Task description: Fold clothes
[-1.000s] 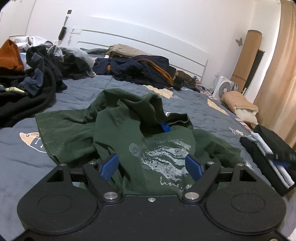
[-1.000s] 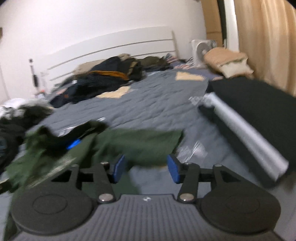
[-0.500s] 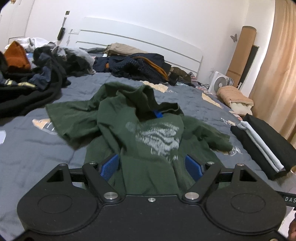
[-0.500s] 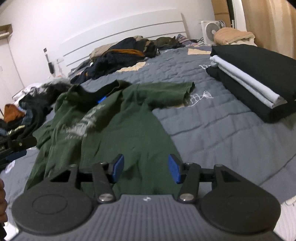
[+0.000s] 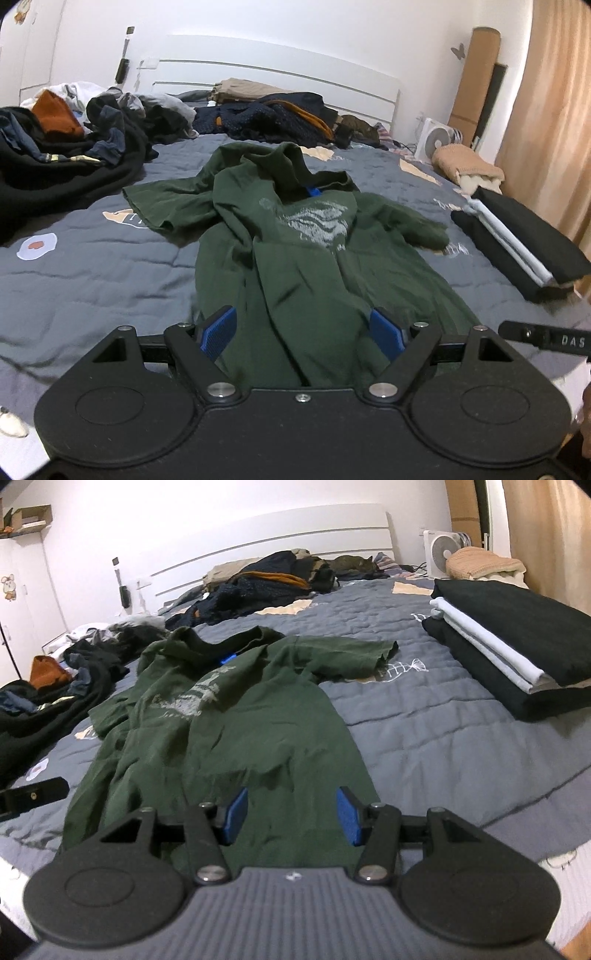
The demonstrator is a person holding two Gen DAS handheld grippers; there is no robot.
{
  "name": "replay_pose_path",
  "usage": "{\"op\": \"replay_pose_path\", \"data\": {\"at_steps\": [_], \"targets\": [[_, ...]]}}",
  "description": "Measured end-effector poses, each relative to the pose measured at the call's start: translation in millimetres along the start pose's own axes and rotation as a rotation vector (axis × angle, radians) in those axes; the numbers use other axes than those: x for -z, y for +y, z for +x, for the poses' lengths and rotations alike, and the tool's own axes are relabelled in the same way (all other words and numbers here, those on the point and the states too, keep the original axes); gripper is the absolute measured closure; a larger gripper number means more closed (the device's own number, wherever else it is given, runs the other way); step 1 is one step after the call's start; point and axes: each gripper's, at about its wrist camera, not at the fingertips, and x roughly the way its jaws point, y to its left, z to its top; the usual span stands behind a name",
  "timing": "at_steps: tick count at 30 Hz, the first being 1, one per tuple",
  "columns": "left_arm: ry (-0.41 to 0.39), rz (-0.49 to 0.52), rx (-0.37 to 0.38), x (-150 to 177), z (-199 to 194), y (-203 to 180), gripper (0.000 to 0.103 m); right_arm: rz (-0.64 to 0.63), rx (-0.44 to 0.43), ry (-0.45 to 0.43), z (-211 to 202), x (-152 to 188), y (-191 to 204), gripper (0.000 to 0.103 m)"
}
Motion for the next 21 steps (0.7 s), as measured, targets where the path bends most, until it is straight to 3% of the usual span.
{"op": "replay_pose_path", "data": {"at_steps": [4, 11, 14, 16, 21], "targets": [[0.020, 0.076, -0.006, 13, -13, -7, 0.024, -0.025, 0.002, 0.031, -9, 9, -1, 0.051], [0.086, 0.135, -0.039, 31, -20, -7, 0.024, 0.041, 0.076, 0.099, -14, 21, -15, 0.051], [0.121, 0.086, -0.069, 37, -23, 8, 0.027, 0.049, 0.124, 0.120, -13, 26, -21, 0.051], [0.152, 0.029, -0.078, 40, -24, 20, 0.035, 0.067, 0.141, 0.130, -12, 29, -24, 0.051], [0.188, -0.104, -0.058, 46, -29, 48, 0.047, 0.130, 0.160, 0.150, -8, 33, -31, 0.051]]}}
